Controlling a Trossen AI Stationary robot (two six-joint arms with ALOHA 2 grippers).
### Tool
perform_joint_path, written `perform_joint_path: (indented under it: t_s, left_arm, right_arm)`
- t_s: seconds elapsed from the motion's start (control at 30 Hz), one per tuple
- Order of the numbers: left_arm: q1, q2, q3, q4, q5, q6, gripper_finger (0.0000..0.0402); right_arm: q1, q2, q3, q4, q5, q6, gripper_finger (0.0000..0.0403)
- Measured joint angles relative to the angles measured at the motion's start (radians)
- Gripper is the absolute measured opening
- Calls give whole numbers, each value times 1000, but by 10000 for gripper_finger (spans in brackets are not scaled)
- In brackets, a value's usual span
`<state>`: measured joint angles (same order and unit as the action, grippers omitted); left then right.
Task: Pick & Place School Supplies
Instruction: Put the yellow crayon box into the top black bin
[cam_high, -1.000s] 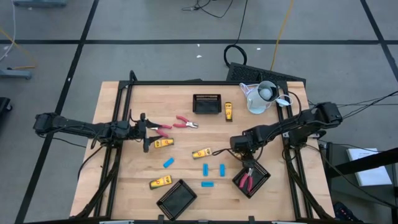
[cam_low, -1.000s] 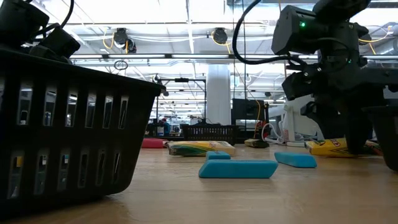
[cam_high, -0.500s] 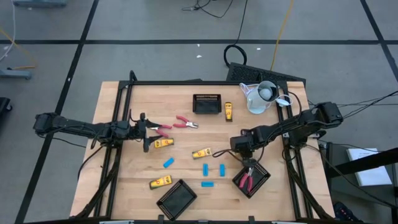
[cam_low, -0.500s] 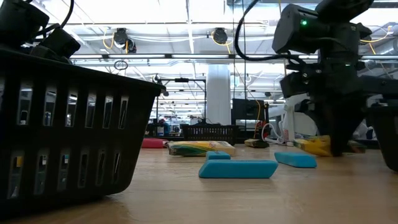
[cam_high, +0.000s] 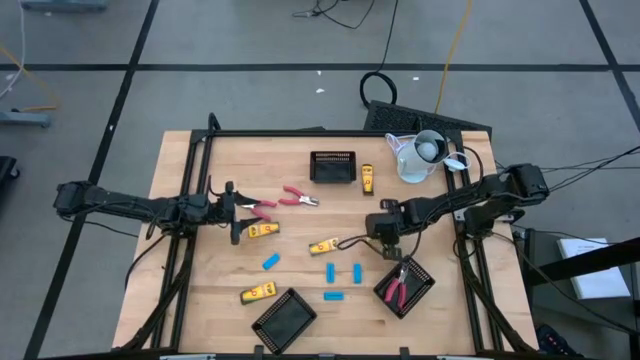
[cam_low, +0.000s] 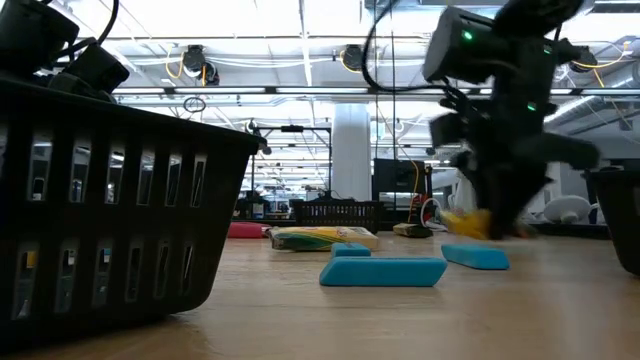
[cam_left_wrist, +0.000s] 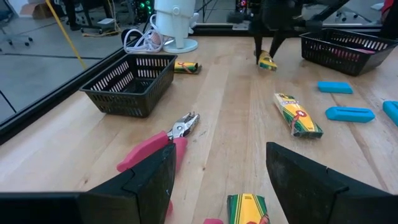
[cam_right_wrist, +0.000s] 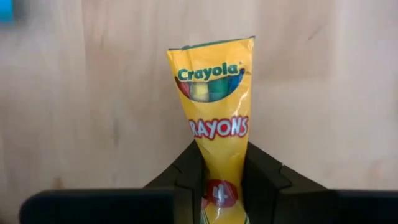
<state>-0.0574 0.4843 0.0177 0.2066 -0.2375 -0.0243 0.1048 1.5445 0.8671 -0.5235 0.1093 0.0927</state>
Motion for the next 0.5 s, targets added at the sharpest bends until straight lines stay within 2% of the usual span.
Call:
perform_joint_path:
  t_s: [0.2, 0.33, 0.5]
  left_arm:
    - [0, 0, 0, 2, 0, 1, 250]
    - [0, 0, 0, 4, 0, 3, 250]
    - [0, 0, 0, 6, 0, 5, 250]
  right_arm:
    - [-80, -1, 69, 119, 52, -128, 64]
    - [-160, -2, 94, 215, 49, -230, 64]
    - [-283, -2, 131, 238, 41, -315, 64]
